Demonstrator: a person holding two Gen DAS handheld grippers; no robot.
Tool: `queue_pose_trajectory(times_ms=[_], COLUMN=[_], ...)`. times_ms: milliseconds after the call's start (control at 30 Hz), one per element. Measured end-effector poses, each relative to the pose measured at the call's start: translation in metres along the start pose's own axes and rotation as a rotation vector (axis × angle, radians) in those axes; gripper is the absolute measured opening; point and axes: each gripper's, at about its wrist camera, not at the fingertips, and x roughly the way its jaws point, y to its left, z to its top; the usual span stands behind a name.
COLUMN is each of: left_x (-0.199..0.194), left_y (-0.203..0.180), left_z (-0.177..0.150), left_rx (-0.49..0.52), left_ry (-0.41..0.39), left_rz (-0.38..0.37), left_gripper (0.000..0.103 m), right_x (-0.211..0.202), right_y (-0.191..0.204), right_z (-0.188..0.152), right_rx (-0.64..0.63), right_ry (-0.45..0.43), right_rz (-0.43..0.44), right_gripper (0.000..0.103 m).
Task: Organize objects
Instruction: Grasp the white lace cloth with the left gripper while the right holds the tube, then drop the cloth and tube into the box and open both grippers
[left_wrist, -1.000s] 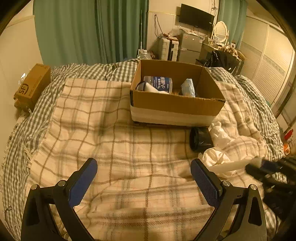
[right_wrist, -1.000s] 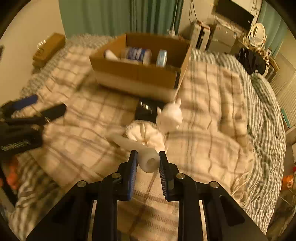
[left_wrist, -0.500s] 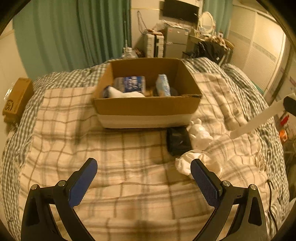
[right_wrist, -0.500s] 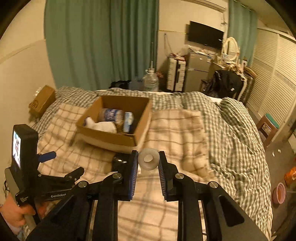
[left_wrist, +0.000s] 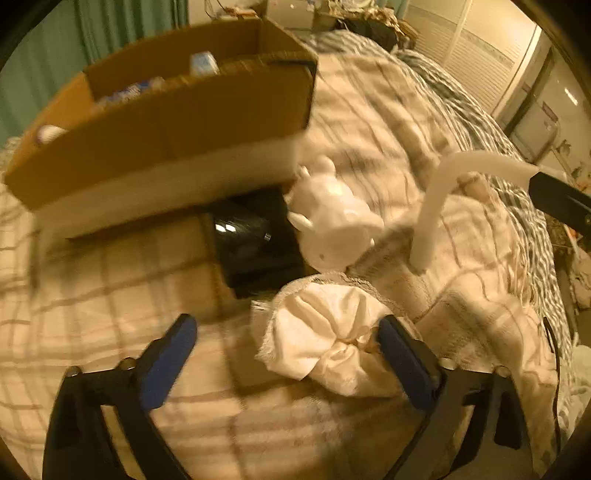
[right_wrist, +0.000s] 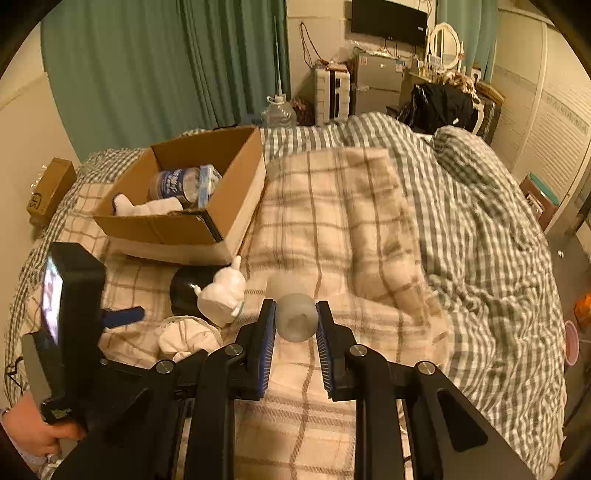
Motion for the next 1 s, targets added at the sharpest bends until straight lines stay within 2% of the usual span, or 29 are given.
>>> queue_pose_trajectory(times_ms=[33,67,100,133,167,233,400,700,1000], left_x=[0.003,0.004,0.003,0.001,-0.002,-0.010,-0.048,-0.124,-0.195], left_y=[0.001,0.001,0.001,0.001,0.001,0.003,0.009,0.029,0.054], left_z=[0.000,0.000,0.000,-0.001,-0.001,-0.001,-0.004,-0.004,0.015], left_rx=[-0.004,-0.006,-0.007,-0.006,-0.005,-0.009,-0.019,-0.053,-0.072], left_ry=[0.009,0.012,0.010,0.004,-0.005,-0.032,-0.126,-0.246,-0.370], left_rz=[-0.023,-0.046,-0.078,-0.092,-0.090,-0.084,-0.059,-0.022,0.047], left_gripper=[0.081,0.066,0.056,0.037,0.028,0.020,0.018,0.018,0.018], right_x=[0.005,0.008,0.011,0.014,0.015,0.015,-0.004,-0.067,-0.122], right_y=[0.001,0.001,0.001,0.001,0.001,0.003,0.011,0.039,0.077], right_z=[-0.002,-0.003,-0.003,-0.004,-0.005,-0.005,0.000,0.018,0.058], right_rx=[-0.002,-0.003,-0.001,0.005,0.009,0.009,-0.009,-0.072,-0.150], right_ry=[0.011,0.018,0.024,0.030,0.033,0.037,0.005,-0.108,-0.239], right_rz=[-0.004,-0.006,-0.007,-0.001,0.004,0.004,-0.004,-0.021,-0.003], right_gripper=[0.021,0.021,0.021,0.021,0.021,0.021,0.021,0.021,0.021])
